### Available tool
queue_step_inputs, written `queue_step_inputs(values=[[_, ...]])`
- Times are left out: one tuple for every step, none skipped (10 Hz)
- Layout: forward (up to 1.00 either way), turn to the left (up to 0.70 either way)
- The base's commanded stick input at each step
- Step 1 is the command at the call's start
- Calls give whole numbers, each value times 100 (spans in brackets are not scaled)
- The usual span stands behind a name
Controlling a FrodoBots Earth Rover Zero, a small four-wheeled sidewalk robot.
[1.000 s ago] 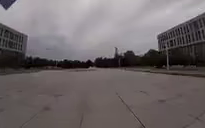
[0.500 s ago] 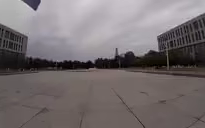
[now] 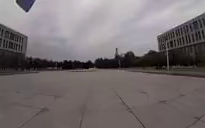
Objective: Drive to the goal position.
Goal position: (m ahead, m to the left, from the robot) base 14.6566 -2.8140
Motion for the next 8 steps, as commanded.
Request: queue_step_inputs(values=[[70, 0], [70, 0], [70, 0], [70, 0], [70, 0], [70, 0], [70, 0], [70, 0]])
